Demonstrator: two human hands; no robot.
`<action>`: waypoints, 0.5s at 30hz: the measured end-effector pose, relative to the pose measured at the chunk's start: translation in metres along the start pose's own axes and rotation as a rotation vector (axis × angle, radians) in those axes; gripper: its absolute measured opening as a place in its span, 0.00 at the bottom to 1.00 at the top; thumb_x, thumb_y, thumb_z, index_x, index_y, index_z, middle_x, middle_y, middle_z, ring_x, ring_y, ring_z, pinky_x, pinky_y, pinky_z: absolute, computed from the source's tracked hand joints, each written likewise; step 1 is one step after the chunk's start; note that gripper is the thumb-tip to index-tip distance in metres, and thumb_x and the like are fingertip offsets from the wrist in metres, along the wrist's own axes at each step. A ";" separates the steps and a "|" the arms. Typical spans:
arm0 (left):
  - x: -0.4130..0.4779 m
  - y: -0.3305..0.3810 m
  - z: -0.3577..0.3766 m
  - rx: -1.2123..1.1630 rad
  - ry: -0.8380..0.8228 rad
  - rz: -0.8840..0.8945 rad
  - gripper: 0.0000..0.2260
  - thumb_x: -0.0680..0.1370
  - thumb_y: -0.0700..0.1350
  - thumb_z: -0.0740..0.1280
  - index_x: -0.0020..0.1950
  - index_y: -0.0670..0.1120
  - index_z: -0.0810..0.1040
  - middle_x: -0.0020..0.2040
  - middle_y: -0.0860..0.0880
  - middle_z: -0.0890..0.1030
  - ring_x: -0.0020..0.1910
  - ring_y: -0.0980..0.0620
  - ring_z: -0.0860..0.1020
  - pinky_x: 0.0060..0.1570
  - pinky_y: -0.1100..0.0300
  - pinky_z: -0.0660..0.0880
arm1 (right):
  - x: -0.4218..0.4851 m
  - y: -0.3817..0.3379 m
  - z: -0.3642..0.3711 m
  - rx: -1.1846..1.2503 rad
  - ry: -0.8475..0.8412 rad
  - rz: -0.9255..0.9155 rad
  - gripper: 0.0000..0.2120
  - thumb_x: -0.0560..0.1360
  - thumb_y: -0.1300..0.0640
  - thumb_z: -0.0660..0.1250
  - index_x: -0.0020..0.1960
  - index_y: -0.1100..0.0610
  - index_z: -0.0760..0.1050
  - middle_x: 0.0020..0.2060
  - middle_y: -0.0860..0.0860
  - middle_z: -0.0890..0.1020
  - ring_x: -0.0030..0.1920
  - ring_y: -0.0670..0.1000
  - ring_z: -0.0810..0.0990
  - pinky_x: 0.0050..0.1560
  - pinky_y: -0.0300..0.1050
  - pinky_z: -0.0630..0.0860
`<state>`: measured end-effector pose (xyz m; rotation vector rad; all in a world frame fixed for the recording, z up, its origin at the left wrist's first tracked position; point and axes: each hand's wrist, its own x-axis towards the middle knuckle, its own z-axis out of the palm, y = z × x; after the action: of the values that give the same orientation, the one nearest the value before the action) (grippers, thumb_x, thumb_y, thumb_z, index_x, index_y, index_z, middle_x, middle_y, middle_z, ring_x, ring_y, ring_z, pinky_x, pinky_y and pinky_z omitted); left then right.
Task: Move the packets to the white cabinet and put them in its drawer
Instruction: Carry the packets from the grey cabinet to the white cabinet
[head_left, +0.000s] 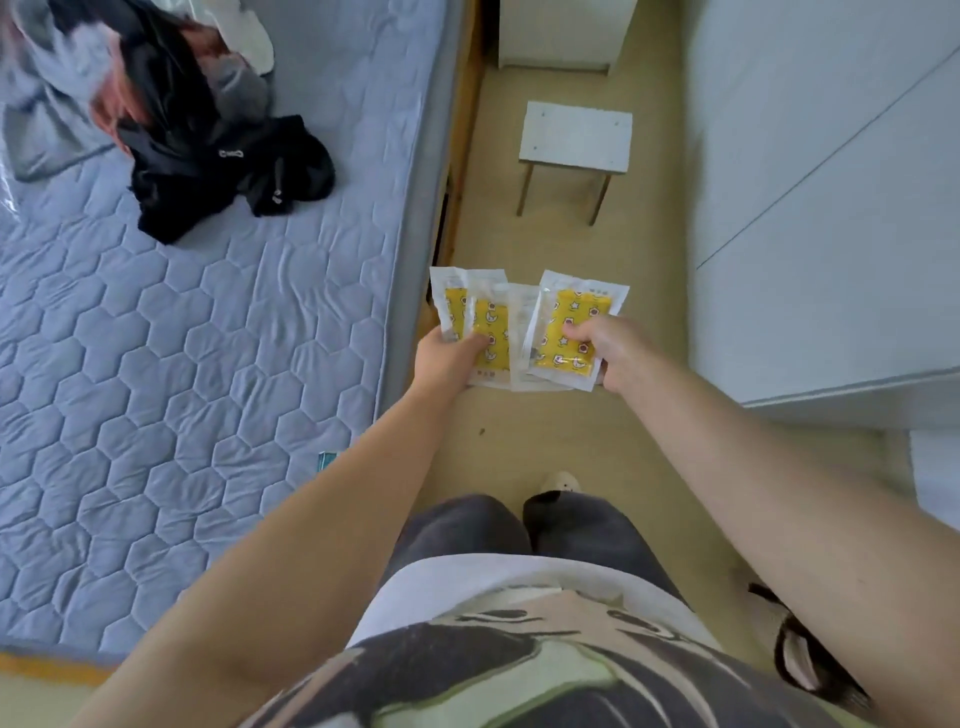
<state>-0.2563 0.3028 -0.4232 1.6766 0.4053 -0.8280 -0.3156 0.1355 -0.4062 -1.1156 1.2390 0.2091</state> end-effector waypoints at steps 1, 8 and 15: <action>0.010 0.017 0.012 -0.008 0.008 -0.003 0.07 0.75 0.39 0.69 0.51 0.48 0.78 0.50 0.48 0.83 0.49 0.48 0.83 0.51 0.50 0.80 | 0.011 -0.024 -0.004 -0.010 -0.007 -0.005 0.10 0.72 0.68 0.69 0.51 0.58 0.77 0.46 0.54 0.83 0.39 0.53 0.82 0.38 0.49 0.79; 0.113 0.139 0.058 -0.044 0.033 -0.009 0.06 0.77 0.42 0.69 0.50 0.51 0.75 0.46 0.52 0.82 0.45 0.51 0.82 0.44 0.56 0.80 | 0.100 -0.170 0.010 -0.033 -0.048 -0.018 0.08 0.72 0.67 0.70 0.49 0.57 0.77 0.47 0.54 0.83 0.43 0.54 0.83 0.44 0.53 0.80; 0.249 0.289 0.084 0.016 -0.023 0.021 0.07 0.76 0.40 0.69 0.51 0.49 0.77 0.50 0.49 0.83 0.46 0.50 0.83 0.49 0.52 0.81 | 0.201 -0.326 0.051 0.005 -0.012 -0.027 0.11 0.71 0.65 0.71 0.52 0.58 0.78 0.47 0.54 0.84 0.42 0.55 0.84 0.50 0.58 0.80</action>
<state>0.0794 0.1038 -0.4035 1.6820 0.3658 -0.8359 0.0104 -0.0709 -0.3945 -1.1246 1.2126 0.1920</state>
